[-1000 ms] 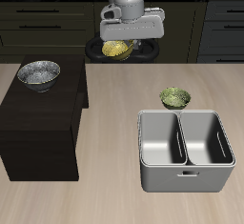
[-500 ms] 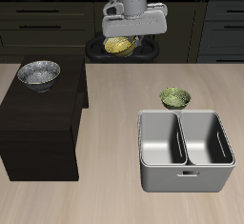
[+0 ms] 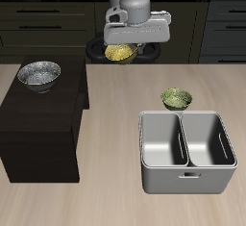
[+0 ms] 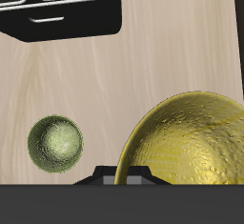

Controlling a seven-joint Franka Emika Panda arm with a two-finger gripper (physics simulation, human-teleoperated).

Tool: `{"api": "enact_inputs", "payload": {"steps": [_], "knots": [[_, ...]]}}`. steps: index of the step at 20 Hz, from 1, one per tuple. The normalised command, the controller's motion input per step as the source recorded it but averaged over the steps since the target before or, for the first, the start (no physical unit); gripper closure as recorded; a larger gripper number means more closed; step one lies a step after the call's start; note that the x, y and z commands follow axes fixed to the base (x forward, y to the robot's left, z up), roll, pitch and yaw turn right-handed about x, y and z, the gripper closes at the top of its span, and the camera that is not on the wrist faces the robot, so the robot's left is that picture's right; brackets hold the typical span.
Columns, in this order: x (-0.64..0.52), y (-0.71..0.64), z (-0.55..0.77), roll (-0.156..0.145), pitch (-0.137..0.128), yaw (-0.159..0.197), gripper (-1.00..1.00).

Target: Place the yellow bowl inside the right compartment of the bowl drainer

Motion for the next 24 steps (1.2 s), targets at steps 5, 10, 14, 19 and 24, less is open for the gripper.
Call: {"api": "enact_inputs", "payload": {"steps": [5,10,14,19,24], "knots": [[0.31,0.19,0.14,-0.019,0.003,0.037,1.00],[0.31,0.26,0.09,-0.024,0.009,0.034,1.00],[0.31,0.15,0.13,-0.033,-0.013,0.027,1.00],[0.26,0.00,0.06,-0.025,-0.005,0.011,1.00],[0.42,0.06,0.07,-0.042,-0.001,0.009,1.00]]}}
